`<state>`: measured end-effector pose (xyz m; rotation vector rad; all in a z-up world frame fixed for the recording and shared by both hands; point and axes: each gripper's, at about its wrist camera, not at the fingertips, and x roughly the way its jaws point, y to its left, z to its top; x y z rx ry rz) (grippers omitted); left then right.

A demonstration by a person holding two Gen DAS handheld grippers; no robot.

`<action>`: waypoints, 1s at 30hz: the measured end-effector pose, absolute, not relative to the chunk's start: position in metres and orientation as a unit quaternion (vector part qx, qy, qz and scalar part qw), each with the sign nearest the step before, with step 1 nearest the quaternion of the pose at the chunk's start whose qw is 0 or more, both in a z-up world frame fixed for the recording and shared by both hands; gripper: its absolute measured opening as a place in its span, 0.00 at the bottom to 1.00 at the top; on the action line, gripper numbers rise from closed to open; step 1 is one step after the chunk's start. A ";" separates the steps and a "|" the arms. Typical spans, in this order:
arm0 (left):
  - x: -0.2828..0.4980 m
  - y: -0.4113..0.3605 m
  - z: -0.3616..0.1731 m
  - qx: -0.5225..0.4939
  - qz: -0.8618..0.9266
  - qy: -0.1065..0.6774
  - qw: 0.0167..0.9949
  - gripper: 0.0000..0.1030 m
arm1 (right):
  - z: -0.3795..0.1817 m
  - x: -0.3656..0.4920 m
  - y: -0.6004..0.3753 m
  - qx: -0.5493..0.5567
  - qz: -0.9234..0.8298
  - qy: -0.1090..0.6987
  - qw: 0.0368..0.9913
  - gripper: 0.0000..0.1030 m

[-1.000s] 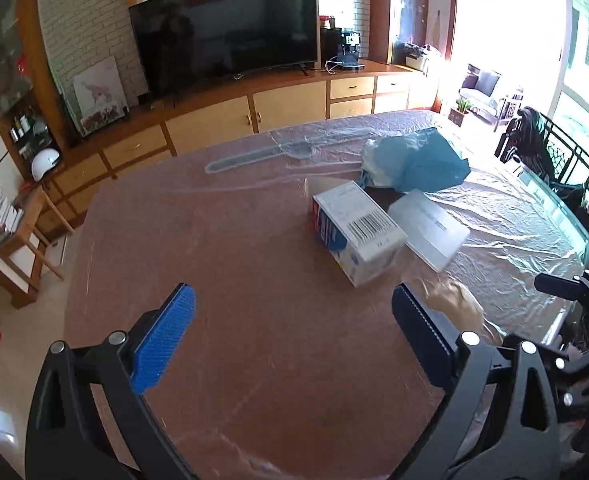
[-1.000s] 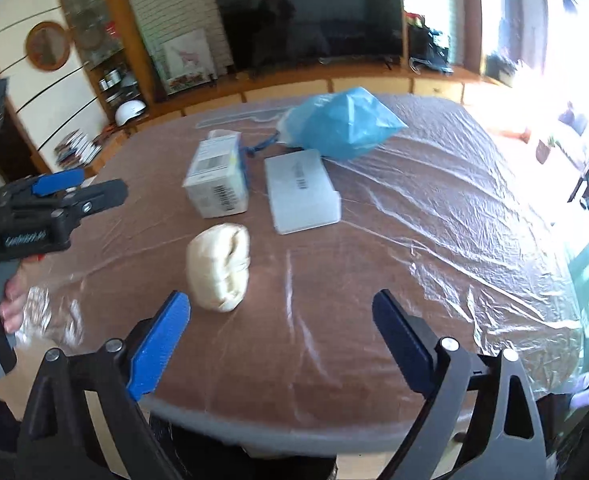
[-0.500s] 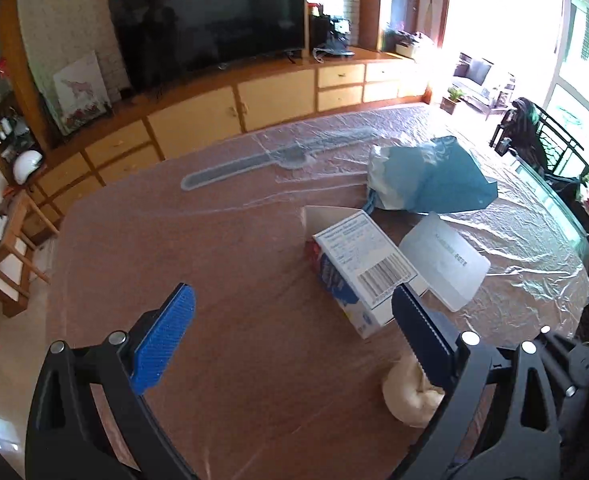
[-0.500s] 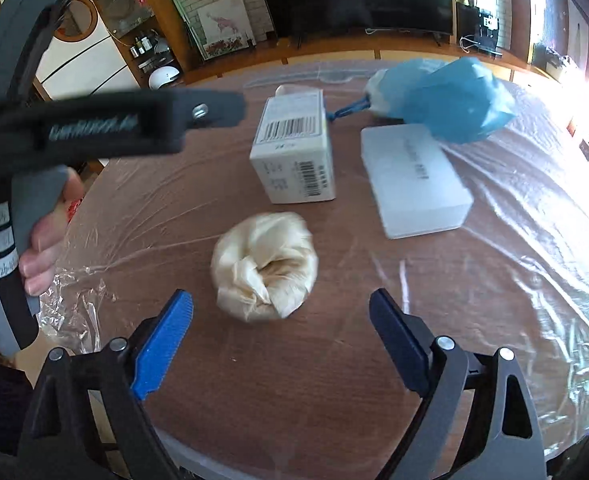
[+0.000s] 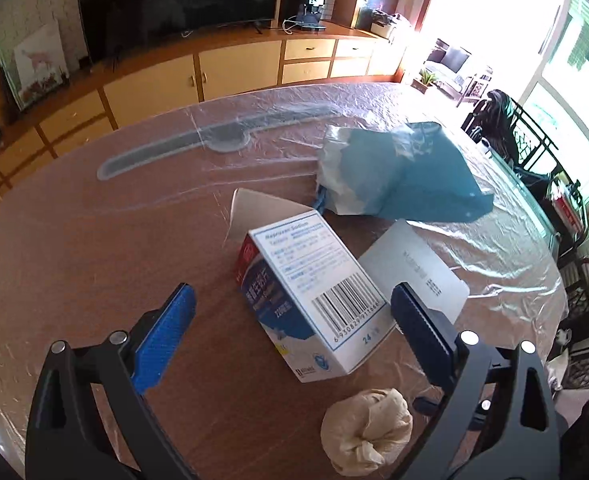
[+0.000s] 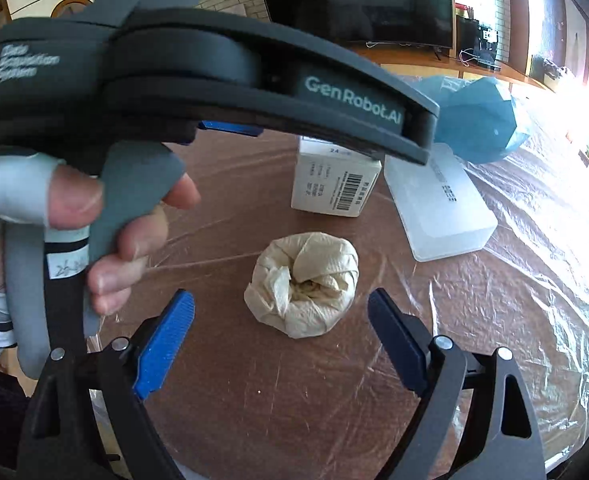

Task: Collect trash
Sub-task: 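Grasp the white Naproxen box with the left tool while the right tool grasps the tan paper ball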

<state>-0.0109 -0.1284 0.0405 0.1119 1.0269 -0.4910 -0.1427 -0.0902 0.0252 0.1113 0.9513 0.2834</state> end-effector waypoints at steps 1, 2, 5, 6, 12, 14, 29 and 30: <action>-0.009 -0.126 0.040 0.049 -0.234 0.486 0.840 0.96 | 0.025 -0.143 -0.090 0.054 0.136 0.455 0.878 0.85; -0.009 -0.125 0.041 0.047 -0.235 0.486 0.840 0.96 | 0.025 -0.144 -0.089 0.053 0.137 0.457 0.878 0.85; -0.010 -0.118 0.042 0.051 -0.231 0.480 0.845 0.96 | 0.027 -0.135 -0.090 0.050 0.135 0.459 0.877 0.85; -0.010 -0.115 0.043 0.057 -0.226 0.476 0.848 0.96 | 0.027 -0.135 -0.090 0.049 0.134 0.460 0.876 0.85; -0.002 -0.090 0.049 0.045 -0.206 0.482 0.851 0.96 | 0.028 -0.120 -0.096 0.052 0.132 0.459 0.877 0.85; 0.000 -0.088 0.049 0.020 -0.214 0.489 0.845 0.96 | 0.028 -0.118 -0.096 0.054 0.128 0.458 0.878 0.85; -0.007 -0.102 0.023 0.072 -0.200 0.509 0.834 0.91 | 0.021 -0.112 -0.102 0.056 0.127 0.461 0.877 0.85; -0.007 -0.097 0.023 0.071 -0.195 0.507 0.837 0.91 | 0.020 -0.112 -0.102 0.057 0.128 0.461 0.877 0.85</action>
